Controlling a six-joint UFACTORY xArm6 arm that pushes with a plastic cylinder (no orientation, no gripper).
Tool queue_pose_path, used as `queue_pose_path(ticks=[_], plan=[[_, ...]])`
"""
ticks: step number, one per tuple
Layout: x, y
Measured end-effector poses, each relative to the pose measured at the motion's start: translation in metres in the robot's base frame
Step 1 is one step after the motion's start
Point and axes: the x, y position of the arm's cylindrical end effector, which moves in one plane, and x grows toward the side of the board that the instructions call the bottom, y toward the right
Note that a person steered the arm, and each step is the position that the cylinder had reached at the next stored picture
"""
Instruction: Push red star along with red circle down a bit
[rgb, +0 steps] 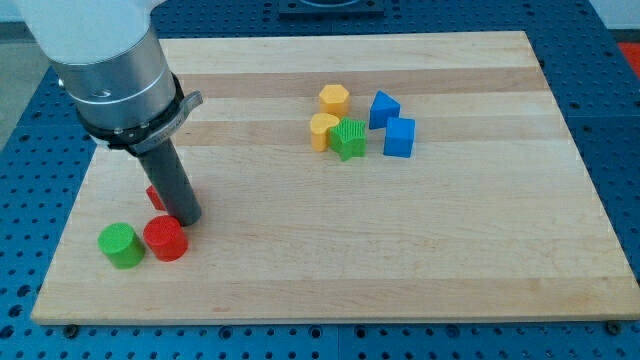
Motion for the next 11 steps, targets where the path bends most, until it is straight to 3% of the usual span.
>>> queue_pose_path(ticks=[2,5,11], plan=[[-0.04,0.048],[-0.065,-0.008],[-0.034,-0.018]])
